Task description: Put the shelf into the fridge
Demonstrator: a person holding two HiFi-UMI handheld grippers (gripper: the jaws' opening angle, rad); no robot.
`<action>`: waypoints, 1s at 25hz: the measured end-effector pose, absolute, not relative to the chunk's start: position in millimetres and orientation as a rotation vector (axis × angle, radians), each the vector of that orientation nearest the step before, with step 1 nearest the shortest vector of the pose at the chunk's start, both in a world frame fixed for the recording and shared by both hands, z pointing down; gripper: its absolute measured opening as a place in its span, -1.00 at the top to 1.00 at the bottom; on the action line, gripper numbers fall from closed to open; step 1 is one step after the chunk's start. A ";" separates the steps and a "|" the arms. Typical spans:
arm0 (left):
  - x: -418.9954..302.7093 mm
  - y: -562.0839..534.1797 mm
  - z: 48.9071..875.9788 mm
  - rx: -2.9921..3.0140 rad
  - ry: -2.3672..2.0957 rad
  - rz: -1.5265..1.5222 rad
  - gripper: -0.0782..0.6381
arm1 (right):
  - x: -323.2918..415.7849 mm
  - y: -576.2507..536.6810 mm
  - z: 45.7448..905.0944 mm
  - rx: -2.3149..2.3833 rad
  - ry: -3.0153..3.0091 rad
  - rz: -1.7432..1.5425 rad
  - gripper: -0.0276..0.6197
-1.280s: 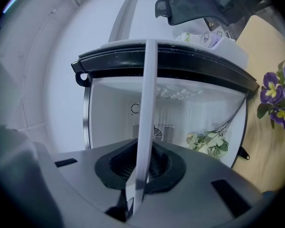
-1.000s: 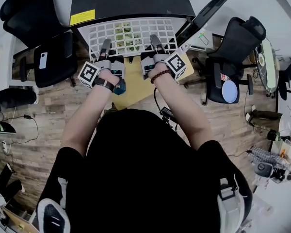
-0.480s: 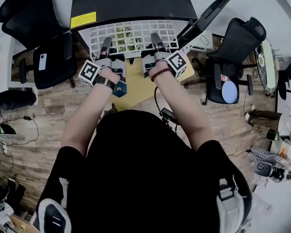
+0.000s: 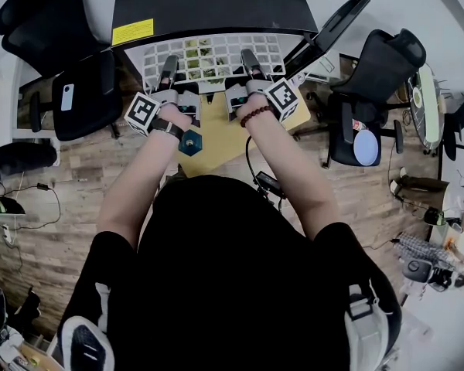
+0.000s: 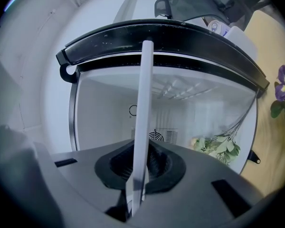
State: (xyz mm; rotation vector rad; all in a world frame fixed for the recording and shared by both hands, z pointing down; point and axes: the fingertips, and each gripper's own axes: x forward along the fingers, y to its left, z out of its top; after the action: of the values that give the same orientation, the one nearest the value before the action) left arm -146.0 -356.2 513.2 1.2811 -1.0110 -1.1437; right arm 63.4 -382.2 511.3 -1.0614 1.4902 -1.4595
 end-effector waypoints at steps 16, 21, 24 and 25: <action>-147.3 -371.1 509.2 1.288 -0.976 -1.195 0.67 | 61.4 -395.9 513.0 -1.063 1.492 -1.451 0.78; -148.0 -378.6 509.4 1.291 -0.976 -1.192 0.67 | 60.6 -403.5 513.1 -1.063 1.494 -1.446 0.78; -147.2 -382.1 506.8 1.292 -0.964 -1.203 0.67 | 60.7 -406.3 513.8 -1.065 1.491 -1.447 0.78; -147.5 -383.1 507.2 1.292 -0.967 -1.200 0.67 | 60.5 -407.2 513.6 -1.065 1.491 -1.448 0.78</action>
State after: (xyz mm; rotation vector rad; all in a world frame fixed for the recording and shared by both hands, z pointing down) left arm -147.5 -383.1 507.2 1.2924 -0.9665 -1.2000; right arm 60.5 -407.2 513.6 -1.0650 1.4909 -1.4481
